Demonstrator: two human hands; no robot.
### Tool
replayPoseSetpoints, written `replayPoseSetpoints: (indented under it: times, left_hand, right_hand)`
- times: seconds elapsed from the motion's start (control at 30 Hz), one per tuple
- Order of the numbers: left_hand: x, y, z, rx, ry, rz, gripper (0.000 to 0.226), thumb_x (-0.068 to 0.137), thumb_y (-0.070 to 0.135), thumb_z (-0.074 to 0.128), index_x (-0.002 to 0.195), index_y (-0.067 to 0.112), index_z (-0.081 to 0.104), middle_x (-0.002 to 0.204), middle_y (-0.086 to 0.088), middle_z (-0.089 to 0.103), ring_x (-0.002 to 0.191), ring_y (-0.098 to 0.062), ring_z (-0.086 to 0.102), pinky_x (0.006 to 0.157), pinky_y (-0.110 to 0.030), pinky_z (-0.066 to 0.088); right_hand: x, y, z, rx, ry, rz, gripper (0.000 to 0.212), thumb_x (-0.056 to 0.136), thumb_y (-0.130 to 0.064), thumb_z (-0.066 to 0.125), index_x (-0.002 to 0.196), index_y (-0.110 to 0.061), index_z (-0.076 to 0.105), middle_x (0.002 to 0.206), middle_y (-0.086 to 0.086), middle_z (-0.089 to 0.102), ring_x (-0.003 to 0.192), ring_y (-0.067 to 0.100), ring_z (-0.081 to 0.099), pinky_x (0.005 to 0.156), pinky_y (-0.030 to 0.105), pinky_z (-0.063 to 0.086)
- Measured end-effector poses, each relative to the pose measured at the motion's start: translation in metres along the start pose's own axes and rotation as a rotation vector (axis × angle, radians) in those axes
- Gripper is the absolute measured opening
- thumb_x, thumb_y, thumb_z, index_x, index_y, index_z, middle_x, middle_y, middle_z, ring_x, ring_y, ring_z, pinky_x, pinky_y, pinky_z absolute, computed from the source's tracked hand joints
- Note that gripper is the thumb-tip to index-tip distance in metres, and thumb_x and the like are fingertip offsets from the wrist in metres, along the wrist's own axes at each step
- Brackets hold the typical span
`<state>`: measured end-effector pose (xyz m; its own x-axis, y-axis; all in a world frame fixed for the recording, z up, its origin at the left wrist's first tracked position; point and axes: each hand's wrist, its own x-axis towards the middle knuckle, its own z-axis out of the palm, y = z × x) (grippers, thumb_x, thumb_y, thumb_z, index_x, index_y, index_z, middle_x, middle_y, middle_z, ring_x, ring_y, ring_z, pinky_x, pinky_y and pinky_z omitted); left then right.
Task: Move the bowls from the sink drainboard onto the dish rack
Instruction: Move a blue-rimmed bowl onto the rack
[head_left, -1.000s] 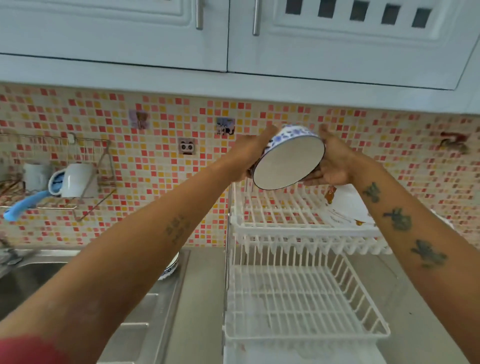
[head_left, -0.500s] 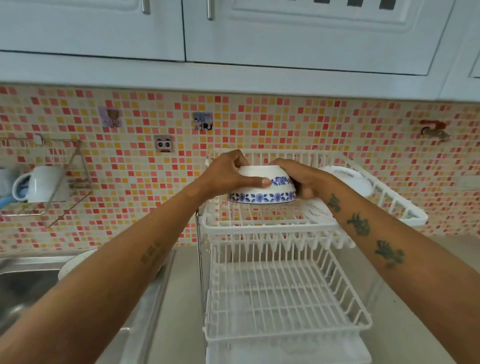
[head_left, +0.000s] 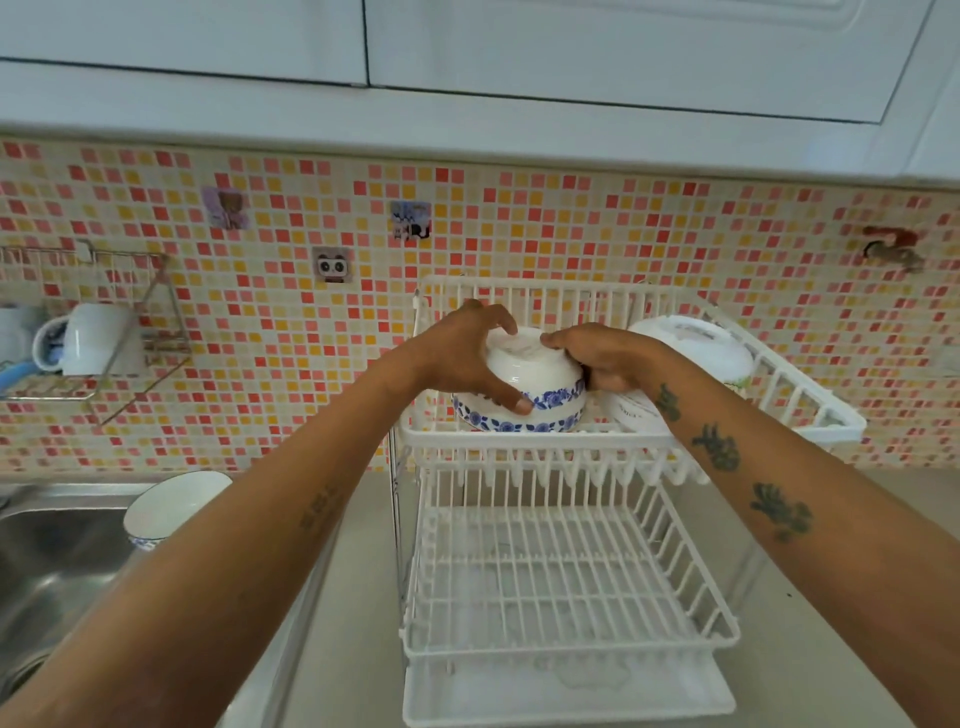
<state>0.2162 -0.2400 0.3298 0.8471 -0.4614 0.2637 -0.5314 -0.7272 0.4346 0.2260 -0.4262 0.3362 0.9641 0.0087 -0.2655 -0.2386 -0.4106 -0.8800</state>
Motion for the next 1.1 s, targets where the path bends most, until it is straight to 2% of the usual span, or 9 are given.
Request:
replayPoseSetpoints:
  times: [0.2,0.3,0.43,0.57,0.67,0.77,0.87,1.0,1.1]
  left_hand:
    - [-0.002,0.001,0.001,0.022,-0.04,-0.021,0.093,0.056,0.048,0.089,0.135,0.029,0.044,0.137,0.0,0.039,0.121,-0.021,0.046,0.098,-0.03,0.043]
    - [-0.003,0.004,0.001,-0.003,-0.053,-0.01,0.095,0.059,0.046,0.088,0.139,0.03,0.04,0.141,-0.001,0.035,0.127,-0.022,0.043,0.104,-0.032,0.041]
    - [-0.017,0.002,-0.027,-0.321,0.115,0.027,0.072,0.074,0.046,0.078,0.137,0.03,0.046,0.15,0.002,0.031,0.134,-0.013,0.034,0.112,-0.033,0.033]
    - [-0.037,-0.04,-0.062,-0.53,0.205,-0.109,0.047,0.087,0.049,0.062,0.125,0.021,0.056,0.141,0.003,0.05,0.129,-0.014,0.046,0.102,-0.034,0.041]
    - [-0.055,-0.093,-0.071,-0.702,0.277,-0.289,0.042,0.093,0.042,0.058,0.118,0.008,0.06,0.135,-0.005,0.056,0.118,-0.018,0.055,0.1,-0.037,0.048]
    - [-0.084,-0.144,-0.069,-0.75,0.276,-0.489,0.042,0.095,0.039,0.056,0.125,0.01,0.058,0.132,-0.005,0.059,0.119,-0.025,0.057,0.102,-0.042,0.048]
    - [-0.121,-0.189,-0.07,-0.827,0.24,-0.641,0.038,0.097,0.035,0.054,0.123,0.008,0.058,0.125,-0.008,0.063,0.113,-0.03,0.061,0.099,-0.044,0.049]
    - [-0.161,-0.252,-0.073,-0.892,0.226,-0.785,0.025,0.096,0.032,0.055,0.107,0.01,0.063,0.114,-0.01,0.065,0.101,-0.029,0.063,0.098,-0.045,0.047]
    - [-0.181,-0.297,-0.068,-0.943,0.2,-0.893,0.024,0.096,0.037,0.054,0.094,0.015,0.064,0.106,-0.007,0.066,0.096,-0.026,0.062,0.094,-0.042,0.046]
  right_hand:
    - [0.003,0.003,0.002,-0.029,0.025,-0.019,0.045,0.101,-0.029,0.042,0.137,-0.002,0.045,0.136,0.017,0.057,0.122,0.033,0.055,0.097,0.043,0.046]
    - [0.004,0.003,0.002,-0.169,0.102,-0.064,0.046,0.098,-0.033,0.046,0.132,-0.001,0.05,0.132,0.014,0.06,0.117,0.033,0.058,0.099,0.043,0.048]
    - [-0.007,-0.001,0.002,-0.407,0.253,-0.407,0.036,0.099,-0.03,0.047,0.124,-0.008,0.061,0.134,0.011,0.057,0.123,0.028,0.053,0.097,0.03,0.04]
    - [-0.019,-0.019,0.013,-0.298,0.386,-0.611,0.033,0.099,-0.028,0.045,0.12,-0.01,0.064,0.136,0.006,0.052,0.124,0.019,0.049,0.1,0.026,0.032]
    - [-0.03,-0.051,0.049,-0.178,0.439,-0.715,0.031,0.099,-0.025,0.045,0.115,-0.007,0.065,0.131,0.006,0.058,0.119,0.019,0.054,0.095,0.025,0.038]
    - [-0.043,-0.087,0.111,-0.117,0.314,-0.815,0.029,0.098,-0.025,0.046,0.11,-0.008,0.067,0.127,0.001,0.059,0.112,0.015,0.057,0.091,0.025,0.046]
    - [-0.044,-0.111,0.183,-0.184,0.135,-0.855,0.026,0.097,-0.027,0.048,0.107,-0.012,0.067,0.131,0.002,0.052,0.118,0.015,0.053,0.099,0.028,0.041]
    - [-0.039,-0.117,0.268,-0.275,-0.105,-0.783,0.027,0.098,-0.026,0.048,0.107,-0.009,0.067,0.132,0.001,0.049,0.123,0.018,0.051,0.094,0.025,0.039]
    - [-0.025,-0.111,0.315,-0.317,-0.181,-0.676,0.028,0.097,-0.023,0.047,0.106,-0.006,0.068,0.123,0.005,0.056,0.111,0.027,0.06,0.085,0.033,0.049]
